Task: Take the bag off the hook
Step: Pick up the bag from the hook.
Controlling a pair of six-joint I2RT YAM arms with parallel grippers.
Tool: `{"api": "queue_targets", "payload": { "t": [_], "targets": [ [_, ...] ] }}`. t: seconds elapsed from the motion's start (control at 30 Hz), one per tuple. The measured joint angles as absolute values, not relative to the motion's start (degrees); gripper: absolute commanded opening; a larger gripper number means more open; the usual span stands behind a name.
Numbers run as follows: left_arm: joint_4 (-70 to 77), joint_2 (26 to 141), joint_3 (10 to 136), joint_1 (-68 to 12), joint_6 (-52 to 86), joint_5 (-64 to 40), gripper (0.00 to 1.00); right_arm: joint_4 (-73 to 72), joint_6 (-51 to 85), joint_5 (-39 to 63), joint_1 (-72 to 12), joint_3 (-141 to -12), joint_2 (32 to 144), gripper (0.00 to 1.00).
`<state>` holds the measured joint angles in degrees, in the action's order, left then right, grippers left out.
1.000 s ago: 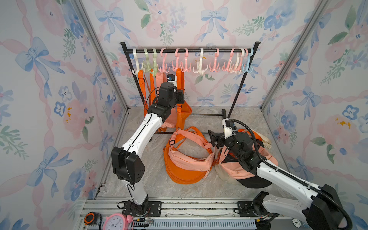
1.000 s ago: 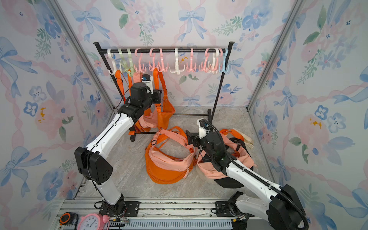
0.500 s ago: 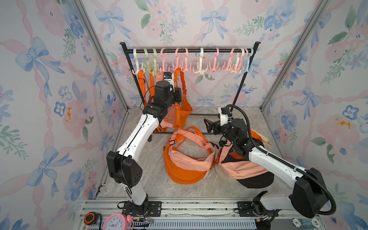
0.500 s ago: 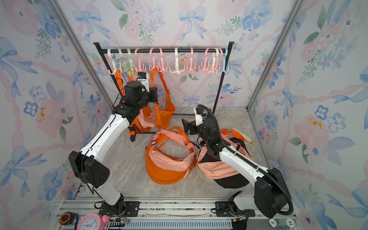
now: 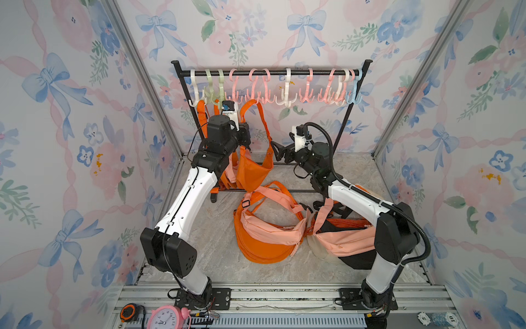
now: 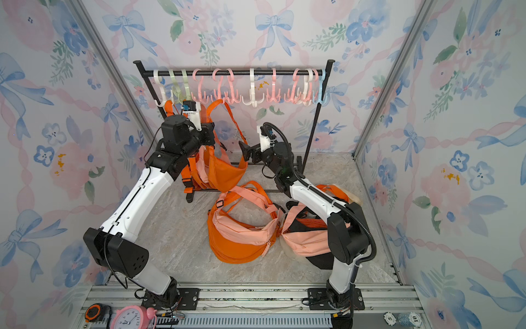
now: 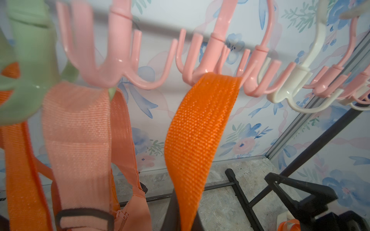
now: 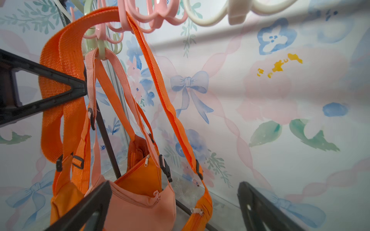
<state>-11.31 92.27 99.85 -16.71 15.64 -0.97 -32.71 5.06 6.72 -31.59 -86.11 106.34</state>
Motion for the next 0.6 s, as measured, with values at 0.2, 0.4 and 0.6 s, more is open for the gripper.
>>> {"api": "queue_targets", "payload": {
  "t": [0.2,0.4,0.6],
  "targets": [
    [-11.3,91.7,99.8,-15.2,16.1,-2.4,0.0,-32.4,5.1,8.2,-31.6,-98.0,116.4,0.97],
    [-11.3,91.6,99.6,-14.7,16.6,-3.8,0.0,-28.4,4.6,9.6,-31.6,-113.7,125.0,0.94],
    [-11.3,91.6,99.1,-14.1,16.7,-4.6,0.0,-23.2,4.5,11.0,-31.5,-130.4,134.4,0.8]
  ]
}}
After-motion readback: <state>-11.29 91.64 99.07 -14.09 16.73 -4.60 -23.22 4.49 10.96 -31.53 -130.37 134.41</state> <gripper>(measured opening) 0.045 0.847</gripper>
